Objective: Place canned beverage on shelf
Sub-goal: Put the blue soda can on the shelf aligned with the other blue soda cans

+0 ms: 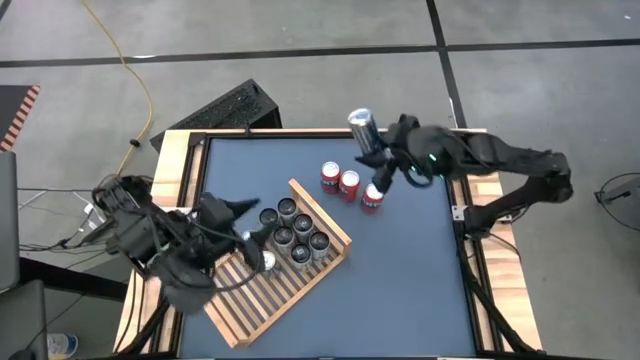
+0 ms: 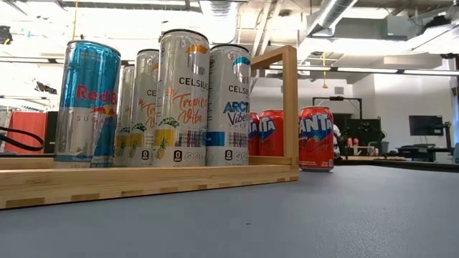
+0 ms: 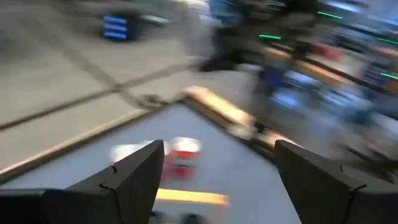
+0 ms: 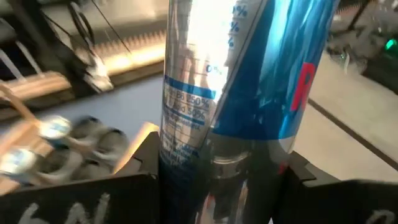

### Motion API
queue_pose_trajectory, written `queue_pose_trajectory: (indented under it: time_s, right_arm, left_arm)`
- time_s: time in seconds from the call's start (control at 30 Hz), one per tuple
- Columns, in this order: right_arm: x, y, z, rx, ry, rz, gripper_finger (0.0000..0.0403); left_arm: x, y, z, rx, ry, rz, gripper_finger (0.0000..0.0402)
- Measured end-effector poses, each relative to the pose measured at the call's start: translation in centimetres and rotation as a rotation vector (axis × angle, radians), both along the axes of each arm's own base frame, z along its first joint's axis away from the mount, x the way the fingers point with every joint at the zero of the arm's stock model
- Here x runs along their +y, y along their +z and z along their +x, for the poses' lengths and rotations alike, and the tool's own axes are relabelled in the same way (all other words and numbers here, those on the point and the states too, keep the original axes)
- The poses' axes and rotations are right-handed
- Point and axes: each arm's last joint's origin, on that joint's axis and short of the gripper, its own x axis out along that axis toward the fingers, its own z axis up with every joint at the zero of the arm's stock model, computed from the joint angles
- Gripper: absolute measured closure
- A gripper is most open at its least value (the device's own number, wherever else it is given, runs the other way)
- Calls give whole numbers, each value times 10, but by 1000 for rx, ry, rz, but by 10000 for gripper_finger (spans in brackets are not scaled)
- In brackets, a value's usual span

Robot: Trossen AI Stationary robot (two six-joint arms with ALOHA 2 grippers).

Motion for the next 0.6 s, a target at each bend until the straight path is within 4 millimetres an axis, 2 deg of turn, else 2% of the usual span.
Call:
queue_pose_trajectory:
  time_s: [0.13, 0.2, 0.27, 0.33, 0.43, 0.6]
  right_arm:
    - [42, 4, 1, -70, 24, -41, 242]
    - [62, 2, 5, -91, 4, -84, 242]
    - [82, -4, 9, -97, -45, -133, 242]
    - [99, -11, 16, -139, -174, -185, 242]
    - [117, -24, 25, -170, -330, -270, 242]
    - [131, -46, 45, -146, -383, -338, 242]
  left_arm:
    - [-5, 35, 23, -53, -384, 102, 110]
    - [-1, 43, 31, -87, -470, 177, 110]
    - [11, 45, 33, -80, -390, 203, 110]
    - [20, 46, 29, -45, -249, 220, 110]
    - [35, 47, 33, -45, -123, 221, 110]
    - [57, 36, 64, -129, -185, 174, 110]
